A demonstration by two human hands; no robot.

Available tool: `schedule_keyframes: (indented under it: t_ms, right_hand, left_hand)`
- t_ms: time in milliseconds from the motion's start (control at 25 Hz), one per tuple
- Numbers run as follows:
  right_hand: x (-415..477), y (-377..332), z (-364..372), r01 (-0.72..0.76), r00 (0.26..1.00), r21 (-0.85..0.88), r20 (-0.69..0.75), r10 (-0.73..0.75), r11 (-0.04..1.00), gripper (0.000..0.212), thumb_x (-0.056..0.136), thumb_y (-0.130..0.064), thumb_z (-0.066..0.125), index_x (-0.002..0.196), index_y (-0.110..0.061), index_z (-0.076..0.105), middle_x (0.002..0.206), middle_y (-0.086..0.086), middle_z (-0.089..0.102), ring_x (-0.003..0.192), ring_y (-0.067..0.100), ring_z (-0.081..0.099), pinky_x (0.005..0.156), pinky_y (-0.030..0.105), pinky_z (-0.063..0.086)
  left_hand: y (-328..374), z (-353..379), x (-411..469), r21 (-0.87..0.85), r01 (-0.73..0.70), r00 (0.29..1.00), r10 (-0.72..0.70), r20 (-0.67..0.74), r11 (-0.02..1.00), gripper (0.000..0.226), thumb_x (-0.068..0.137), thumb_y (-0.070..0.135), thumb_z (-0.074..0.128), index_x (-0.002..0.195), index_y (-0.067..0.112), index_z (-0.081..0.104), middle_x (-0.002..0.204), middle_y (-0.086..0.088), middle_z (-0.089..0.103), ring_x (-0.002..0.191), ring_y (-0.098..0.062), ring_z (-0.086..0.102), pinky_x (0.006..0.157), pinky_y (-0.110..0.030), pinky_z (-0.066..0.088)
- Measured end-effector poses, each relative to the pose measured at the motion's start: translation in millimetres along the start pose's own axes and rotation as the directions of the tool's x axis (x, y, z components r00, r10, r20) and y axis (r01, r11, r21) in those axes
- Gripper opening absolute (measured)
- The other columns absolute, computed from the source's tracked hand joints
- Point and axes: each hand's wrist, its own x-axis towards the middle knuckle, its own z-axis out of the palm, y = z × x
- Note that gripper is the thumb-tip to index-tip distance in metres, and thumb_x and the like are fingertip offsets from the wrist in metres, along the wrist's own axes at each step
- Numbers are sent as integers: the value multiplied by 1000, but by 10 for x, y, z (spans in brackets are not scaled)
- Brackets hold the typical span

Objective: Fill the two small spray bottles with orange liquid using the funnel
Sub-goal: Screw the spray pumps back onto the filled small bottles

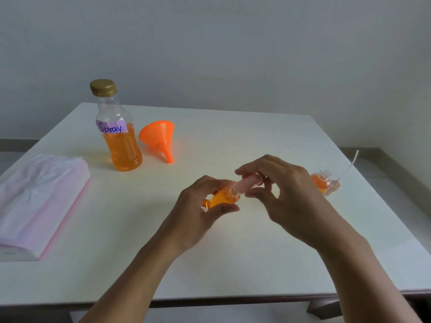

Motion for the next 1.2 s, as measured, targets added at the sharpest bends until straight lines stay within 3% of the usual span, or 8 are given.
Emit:
schedule_keyframes:
  t_ms: [240, 440, 600, 680, 760, 920, 1040, 1200]
  right_hand:
    - [33, -33, -18, -139, 988, -42, 58, 142, 989, 14, 90, -40, 73, 98, -29, 71, 86, -19, 67, 75, -1, 58, 60, 15, 44]
    - [33, 37, -31, -277, 955, -132, 68, 287, 952, 45, 76, -77, 55, 89, -37, 69, 79, -16, 66, 72, 5, 59, 62, 31, 55]
    - [-30, 131, -139, -208, 961, -7, 183, 206, 978, 77, 74, -54, 80, 140, -48, 40, 119, -28, 58, 95, 1, 62, 76, 21, 58]
    - [-42, 158, -133, -122, 983, 50, 143, 114, 991, 53, 84, -29, 80, 131, -40, 57, 115, -24, 66, 94, 0, 66, 78, 22, 60]
    - [-41, 170, -91, -161, 983, 23, 95, 158, 987, 21, 87, -36, 76, 107, -33, 73, 92, -21, 73, 84, 0, 69, 69, 21, 59]
    - [-55, 217, -107, -273, 958, -18, 91, 274, 962, 53, 68, -79, 62, 91, -32, 73, 74, -15, 71, 69, 3, 66, 57, 20, 54]
    - [-85, 205, -146, -192, 973, 69, 140, 181, 979, 35, 78, -60, 71, 104, -37, 69, 89, -19, 71, 83, 2, 68, 73, 27, 61]
    - [-85, 228, -49, -278, 958, -35, 61, 280, 960, 37, 81, -64, 67, 84, -28, 74, 71, -15, 70, 67, 4, 65, 56, 23, 54]
  left_hand:
    - [-15, 25, 0, 38, 14, 999, -16, 50, 999, 30, 75, 52, 70, 102, 54, 56, 105, 38, 58, 109, 17, 49, 66, 3, 40]
    - [-67, 66, -3, 24, -1, 998, 0, 65, 1000, 33, 81, 43, 74, 110, 47, 59, 108, 29, 61, 110, 11, 52, 72, 0, 44]
    - [-71, 44, 26, 9, -12, 998, 11, 66, 1000, 32, 82, 41, 74, 111, 47, 61, 111, 27, 62, 111, 8, 54, 72, 1, 44]
    - [-82, 50, 26, 21, -14, 998, 13, 66, 1000, 31, 81, 40, 75, 107, 49, 60, 110, 25, 63, 110, 6, 54, 73, 1, 44]
    - [-97, 60, 22, 51, -26, 997, 23, 71, 998, 32, 79, 43, 76, 107, 47, 61, 108, 24, 62, 109, 2, 55, 73, -2, 46]
    - [-96, 68, 10, 71, -43, 996, 36, 87, 997, 37, 76, 49, 73, 111, 45, 61, 109, 25, 60, 107, 1, 55, 73, -4, 49]
    - [-83, 74, 16, 68, -46, 996, 41, 81, 997, 35, 76, 46, 75, 109, 45, 62, 110, 26, 60, 107, 1, 56, 75, -4, 49]
    - [-91, 86, 4, 74, -51, 996, 45, 81, 996, 39, 74, 44, 79, 110, 42, 63, 107, 26, 61, 104, 1, 57, 77, -8, 51]
